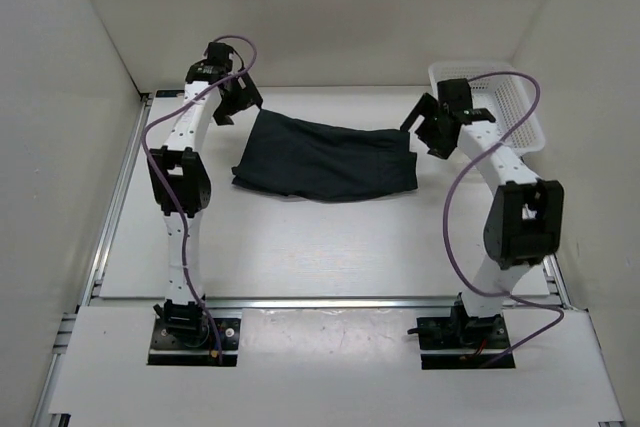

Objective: Fold and stack the shorts
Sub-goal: Fold the shorts

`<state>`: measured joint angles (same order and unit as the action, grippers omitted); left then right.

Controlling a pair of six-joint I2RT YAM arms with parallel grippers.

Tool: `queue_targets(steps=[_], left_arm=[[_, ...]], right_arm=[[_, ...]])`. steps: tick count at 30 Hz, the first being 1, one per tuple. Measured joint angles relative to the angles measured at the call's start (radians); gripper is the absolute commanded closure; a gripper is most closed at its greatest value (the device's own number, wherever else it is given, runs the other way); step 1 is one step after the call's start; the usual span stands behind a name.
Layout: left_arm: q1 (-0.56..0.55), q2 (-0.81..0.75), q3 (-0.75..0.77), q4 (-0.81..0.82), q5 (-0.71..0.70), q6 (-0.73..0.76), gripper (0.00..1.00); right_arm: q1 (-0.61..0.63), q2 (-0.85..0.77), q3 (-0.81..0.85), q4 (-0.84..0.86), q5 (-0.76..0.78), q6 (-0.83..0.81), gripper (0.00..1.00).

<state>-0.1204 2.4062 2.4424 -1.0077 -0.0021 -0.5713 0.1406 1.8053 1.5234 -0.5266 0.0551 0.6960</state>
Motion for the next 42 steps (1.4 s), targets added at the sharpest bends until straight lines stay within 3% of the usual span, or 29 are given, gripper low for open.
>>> queue_targets(steps=[5,10,15,20,21,24,25,26,27,28,31,36,40,41,42], left_arm=[[0.001,-0.247,-0.359,0.005,-0.006,0.032,0.0],[0.003,-0.412,-0.628,0.023,0.04,0.048,0.0],[0.013,-0.36,-0.793,0.041,0.087,0.049,0.0],[0.029,-0.274,-0.827,0.048,0.114,0.035,0.0],[0.033,-0.275,-0.825,0.055,0.115,0.033,0.03],[0.038,-0.262,-0.806,0.066,0.117,0.021,0.29],[0.04,-0.256,-0.798,0.071,0.117,0.019,0.41],[0.041,-0.249,-0.792,0.077,0.116,0.017,0.65],[0.042,-0.246,-0.789,0.082,0.117,0.007,0.8],[0.042,-0.243,-0.79,0.091,0.115,0.004,0.9],[0.043,-0.242,-0.797,0.106,0.116,0.003,0.9],[0.045,-0.315,-0.912,0.148,0.113,-0.014,0.9],[0.047,-0.441,-1.089,0.147,0.104,-0.02,0.9],[0.047,-0.477,-1.137,0.148,0.103,-0.021,0.9],[0.047,-0.521,-1.192,0.145,0.1,-0.024,0.9]], right_arm=[[0.031,-0.216,-0.267,0.007,-0.014,-0.004,0.01],[0.023,-0.246,-0.426,0.007,-0.08,0.006,0.01],[-0.002,-0.19,-0.452,0.036,-0.166,0.03,0.01],[-0.008,-0.086,-0.425,0.093,-0.203,0.039,0.05],[-0.008,-0.063,-0.417,0.105,-0.208,0.042,0.07],[-0.006,-0.001,-0.383,0.131,-0.222,0.05,0.24],[-0.004,0.01,-0.376,0.138,-0.228,0.055,0.39],[-0.003,0.017,-0.373,0.145,-0.229,0.055,0.48],[-0.003,0.024,-0.372,0.154,-0.23,0.058,0.56],[-0.004,0.03,-0.372,0.158,-0.227,0.061,0.75],[-0.006,0.04,-0.373,0.172,-0.227,0.069,1.0],[-0.006,0.02,-0.432,0.214,-0.225,0.068,1.0],[0.002,-0.098,-0.583,0.224,-0.227,0.067,0.99],[0.006,-0.138,-0.621,0.219,-0.227,0.067,0.96],[0.008,-0.185,-0.663,0.206,-0.23,0.067,0.81]])
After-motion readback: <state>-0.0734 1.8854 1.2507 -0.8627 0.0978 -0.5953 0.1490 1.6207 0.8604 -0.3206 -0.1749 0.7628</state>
